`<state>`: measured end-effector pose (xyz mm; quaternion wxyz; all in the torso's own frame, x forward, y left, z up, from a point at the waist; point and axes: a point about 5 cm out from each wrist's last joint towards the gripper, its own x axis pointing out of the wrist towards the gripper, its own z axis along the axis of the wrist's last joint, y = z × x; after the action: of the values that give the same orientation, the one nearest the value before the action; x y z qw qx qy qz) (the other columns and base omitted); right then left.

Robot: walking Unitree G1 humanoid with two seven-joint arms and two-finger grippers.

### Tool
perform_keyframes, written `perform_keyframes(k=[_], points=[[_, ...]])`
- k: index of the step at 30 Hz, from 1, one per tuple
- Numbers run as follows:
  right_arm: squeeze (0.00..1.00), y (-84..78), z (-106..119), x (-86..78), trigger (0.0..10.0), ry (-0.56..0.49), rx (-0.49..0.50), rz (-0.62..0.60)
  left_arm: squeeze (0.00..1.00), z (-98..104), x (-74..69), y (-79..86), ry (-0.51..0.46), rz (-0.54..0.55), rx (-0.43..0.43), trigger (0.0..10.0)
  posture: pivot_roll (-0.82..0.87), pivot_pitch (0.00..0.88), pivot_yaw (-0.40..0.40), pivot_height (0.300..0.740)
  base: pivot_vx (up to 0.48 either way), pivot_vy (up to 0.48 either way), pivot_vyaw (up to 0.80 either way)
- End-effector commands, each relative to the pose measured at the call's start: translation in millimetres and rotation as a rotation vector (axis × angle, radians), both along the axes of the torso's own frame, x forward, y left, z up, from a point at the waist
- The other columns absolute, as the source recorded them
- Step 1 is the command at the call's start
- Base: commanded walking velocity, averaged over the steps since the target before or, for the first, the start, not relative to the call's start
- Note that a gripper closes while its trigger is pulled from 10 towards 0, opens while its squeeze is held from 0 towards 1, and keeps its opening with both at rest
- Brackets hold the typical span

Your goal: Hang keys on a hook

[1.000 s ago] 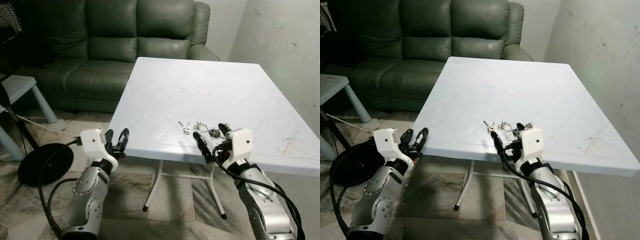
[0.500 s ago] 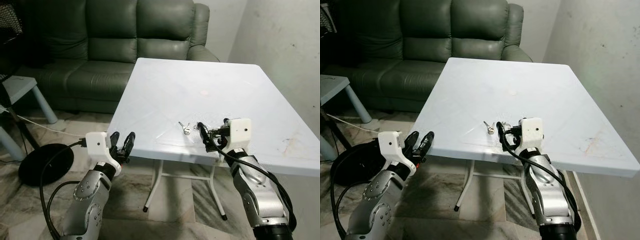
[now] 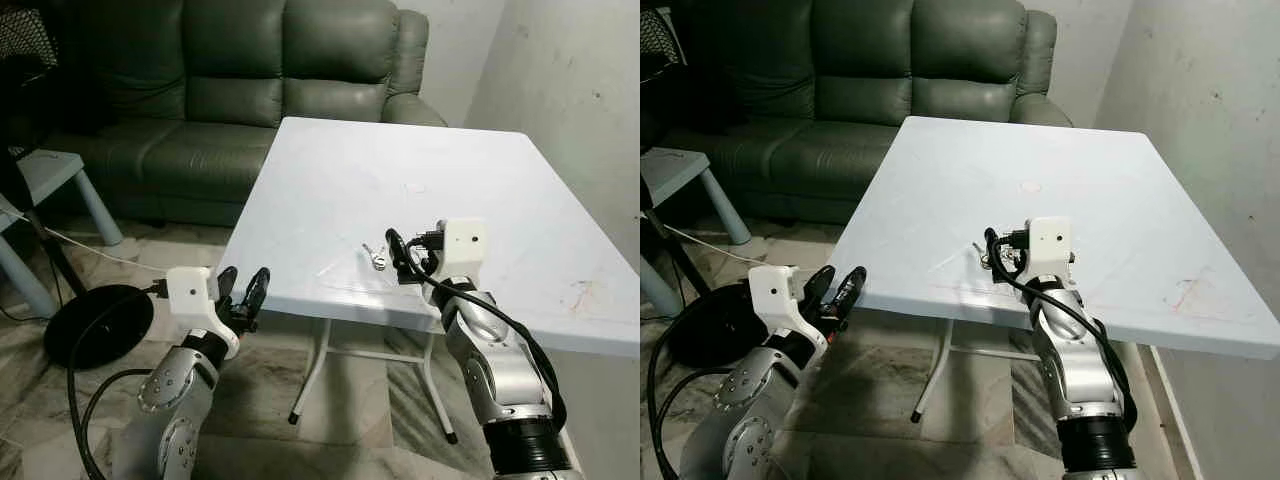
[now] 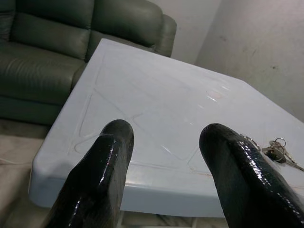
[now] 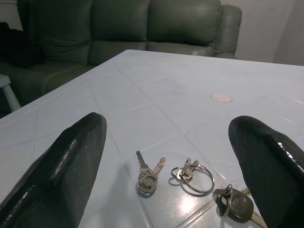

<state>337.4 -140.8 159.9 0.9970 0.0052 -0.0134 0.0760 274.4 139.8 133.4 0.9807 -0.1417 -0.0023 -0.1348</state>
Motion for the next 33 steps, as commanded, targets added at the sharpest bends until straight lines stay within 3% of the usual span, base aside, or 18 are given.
perform_keyframes(k=[1,7,19,33], points=[[0.00,-0.5,3,2.9,10.0,-0.008,-0.001,-0.005,0.00,5,0.4,2.2,-0.011,0.008,0.008,10.0,0.22,0.005,-0.038,0.740,0.000,0.000,0.00],[0.00,-9.1,0,2.0,10.0,-0.001,-0.007,-0.034,0.00,8,7.2,7.8,-0.012,0.020,0.018,10.0,0.20,0.006,-0.036,0.740,0.000,0.000,0.00],[0.00,-10.1,0,-0.6,10.0,-0.006,0.004,-0.031,0.00,7,9.3,14.4,-0.004,0.043,0.024,10.0,0.20,0.010,-0.035,0.740,0.000,0.000,0.00],[0.00,-10.5,-6,-14.0,10.0,0.011,0.023,-0.018,0.00,3,-4.2,14.2,0.027,0.042,0.021,10.0,0.20,0.068,-0.033,0.740,0.000,0.000,0.00]])
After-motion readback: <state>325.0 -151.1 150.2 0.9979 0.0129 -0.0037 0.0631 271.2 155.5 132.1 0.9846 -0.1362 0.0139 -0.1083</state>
